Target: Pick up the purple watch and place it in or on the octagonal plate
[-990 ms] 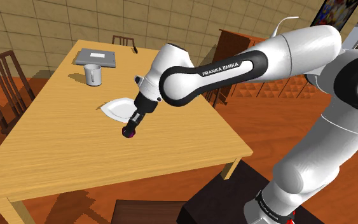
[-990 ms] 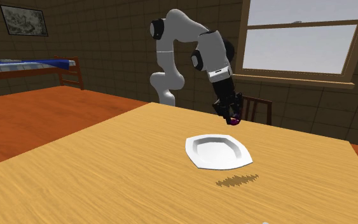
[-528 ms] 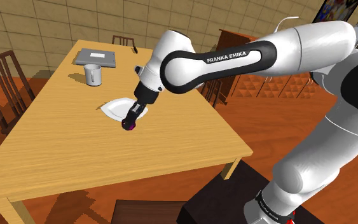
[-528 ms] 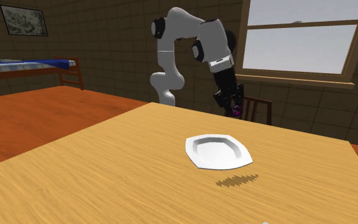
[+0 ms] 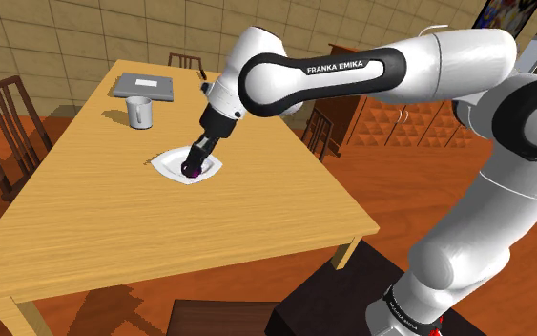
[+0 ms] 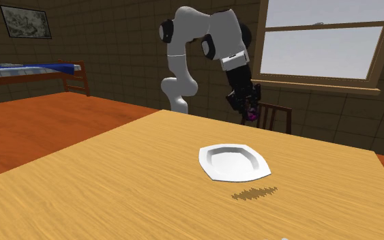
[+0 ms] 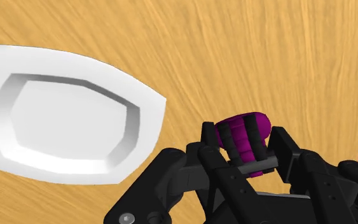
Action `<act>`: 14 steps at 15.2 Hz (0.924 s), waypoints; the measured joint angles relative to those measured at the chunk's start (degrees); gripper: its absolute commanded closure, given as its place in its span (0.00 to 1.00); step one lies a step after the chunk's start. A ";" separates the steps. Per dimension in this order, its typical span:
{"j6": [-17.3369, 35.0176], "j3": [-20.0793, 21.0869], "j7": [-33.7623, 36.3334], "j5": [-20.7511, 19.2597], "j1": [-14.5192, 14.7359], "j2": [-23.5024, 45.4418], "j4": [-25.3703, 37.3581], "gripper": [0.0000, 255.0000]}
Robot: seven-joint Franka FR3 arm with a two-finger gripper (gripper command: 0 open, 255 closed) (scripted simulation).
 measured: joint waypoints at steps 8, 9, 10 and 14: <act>-6.61 -5.53 0.71 -12.86 3.02 16.26 17.67 1.00; -7.37 -6.31 0.55 -14.08 3.69 18.29 20.02 1.00; -8.64 -7.24 0.79 -15.64 5.02 20.81 23.42 1.00; -9.87 -8.73 0.03 -17.60 6.23 24.67 27.75 1.00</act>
